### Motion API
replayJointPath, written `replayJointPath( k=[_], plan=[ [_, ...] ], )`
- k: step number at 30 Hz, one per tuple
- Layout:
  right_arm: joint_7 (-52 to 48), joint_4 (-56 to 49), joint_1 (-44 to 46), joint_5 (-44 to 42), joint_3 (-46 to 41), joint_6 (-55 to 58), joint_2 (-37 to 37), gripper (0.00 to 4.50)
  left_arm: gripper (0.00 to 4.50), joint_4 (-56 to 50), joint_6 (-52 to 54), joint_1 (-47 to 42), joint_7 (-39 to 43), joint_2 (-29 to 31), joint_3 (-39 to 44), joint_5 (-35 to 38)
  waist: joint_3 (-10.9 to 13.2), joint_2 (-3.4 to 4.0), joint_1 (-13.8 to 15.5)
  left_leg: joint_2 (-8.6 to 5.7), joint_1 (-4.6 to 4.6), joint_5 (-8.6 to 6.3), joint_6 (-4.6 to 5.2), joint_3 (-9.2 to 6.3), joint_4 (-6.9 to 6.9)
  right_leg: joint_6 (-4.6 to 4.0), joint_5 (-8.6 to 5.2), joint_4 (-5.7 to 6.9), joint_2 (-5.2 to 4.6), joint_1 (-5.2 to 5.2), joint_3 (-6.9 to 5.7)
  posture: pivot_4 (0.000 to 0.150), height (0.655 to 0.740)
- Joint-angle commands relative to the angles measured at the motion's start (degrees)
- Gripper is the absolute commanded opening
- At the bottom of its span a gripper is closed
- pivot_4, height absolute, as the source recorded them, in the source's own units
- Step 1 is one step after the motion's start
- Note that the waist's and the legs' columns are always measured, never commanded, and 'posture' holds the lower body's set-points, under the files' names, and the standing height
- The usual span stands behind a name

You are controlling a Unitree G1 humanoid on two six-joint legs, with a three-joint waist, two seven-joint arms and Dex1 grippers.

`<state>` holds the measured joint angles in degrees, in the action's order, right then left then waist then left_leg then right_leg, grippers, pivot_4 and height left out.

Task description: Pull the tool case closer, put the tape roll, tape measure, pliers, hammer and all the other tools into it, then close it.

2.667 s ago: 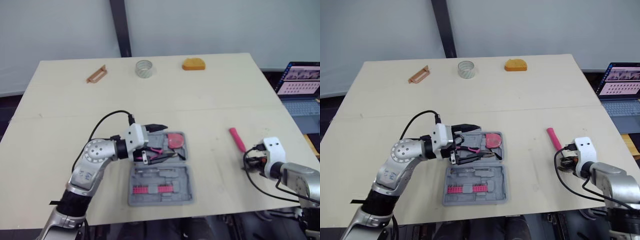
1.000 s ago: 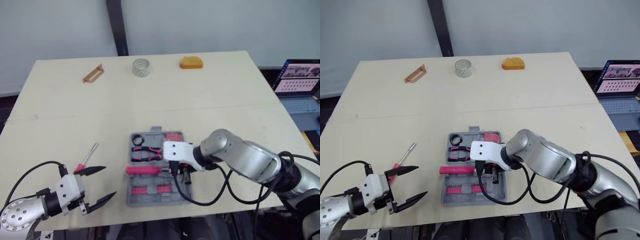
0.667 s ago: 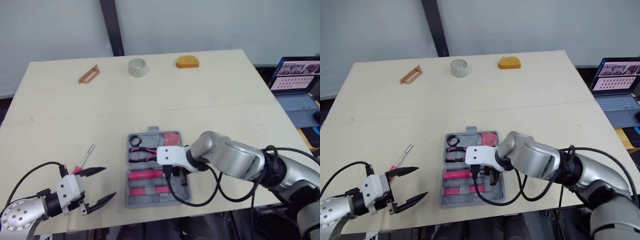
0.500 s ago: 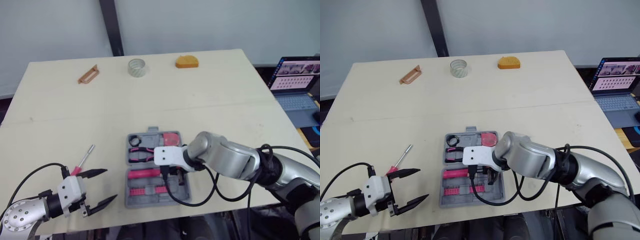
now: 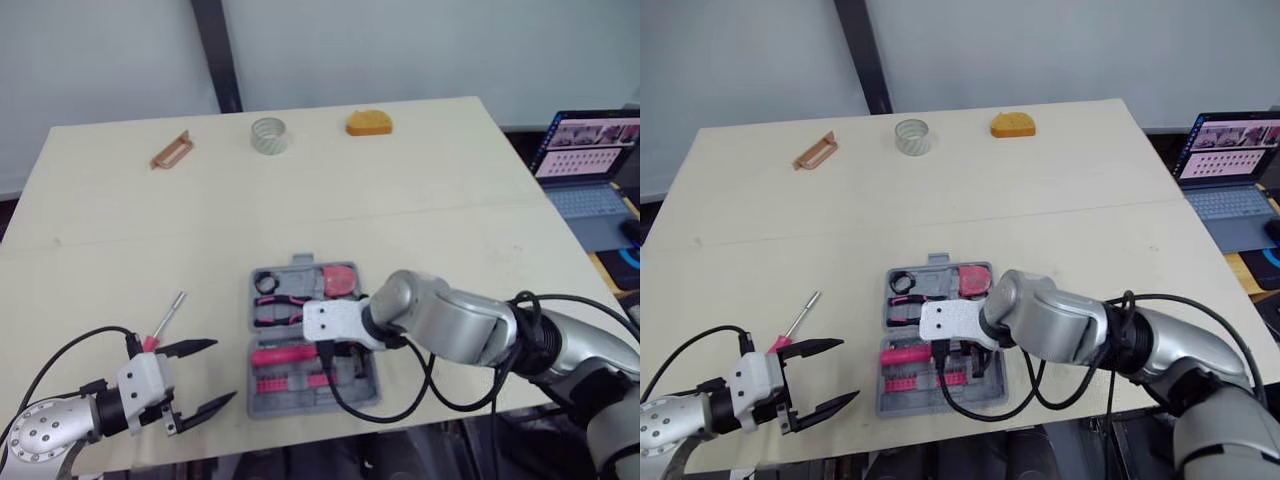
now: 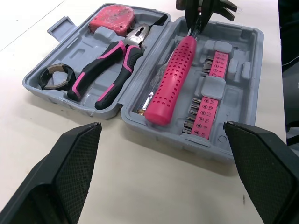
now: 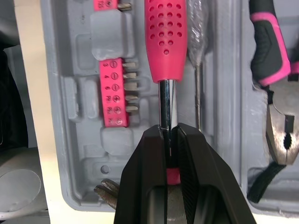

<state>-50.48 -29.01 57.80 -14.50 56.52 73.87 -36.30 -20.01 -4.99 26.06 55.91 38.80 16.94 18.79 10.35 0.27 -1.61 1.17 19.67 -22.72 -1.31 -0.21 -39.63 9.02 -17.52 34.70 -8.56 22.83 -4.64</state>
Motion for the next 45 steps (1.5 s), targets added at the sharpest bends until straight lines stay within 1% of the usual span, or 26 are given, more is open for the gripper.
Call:
replayJointPath(
  k=[1, 13, 23, 45],
  plan=[
    [0.7, -1.6, 0.2, 0.6, 0.1, -0.9, 0.6, 0.06, 4.5, -1.4, -0.4, 0.5, 0.0, 0.3, 0.1, 0.4, 0.0, 0.0, 0.0, 0.0, 0.0, 0.0, 0.0, 0.0, 0.0, 0.0, 0.0, 0.0, 0.0, 0.0, 0.0, 0.15, 0.74],
    [1.4, -0.2, -1.0, 2.6, 2.7, -2.2, 0.8, 0.06, 4.5, -1.7, 0.0, 0.8, -0.3, 0.5, 0.4, 0.4, 0.0, 0.0, 0.0, 0.0, 0.0, 0.0, 0.0, 0.0, 0.0, 0.0, 0.0, 0.0, 0.0, 0.0, 0.0, 0.15, 0.74],
    [1.0, -0.3, -1.9, 3.2, 2.4, -2.5, -0.6, 0.06, 4.5, -0.8, -0.3, 0.0, -0.4, 0.5, 0.0, 0.1, 0.0, 0.0, 0.0, 0.0, 0.0, 0.0, 0.0, 0.0, 0.0, 0.0, 0.0, 0.0, 0.0, 0.0, 0.0, 0.15, 0.74],
    [1.5, 1.7, -2.7, 4.1, 2.2, -3.2, 1.5, 0.06, 4.5, -0.4, -0.6, 0.0, -0.3, 0.0, -0.4, -0.2, 0.0, 0.0, 0.0, 0.0, -0.01, 0.0, 0.0, 0.0, 0.0, 0.0, 0.0, 0.01, 0.0, 0.0, -0.01, 0.15, 0.74]
  ],
)
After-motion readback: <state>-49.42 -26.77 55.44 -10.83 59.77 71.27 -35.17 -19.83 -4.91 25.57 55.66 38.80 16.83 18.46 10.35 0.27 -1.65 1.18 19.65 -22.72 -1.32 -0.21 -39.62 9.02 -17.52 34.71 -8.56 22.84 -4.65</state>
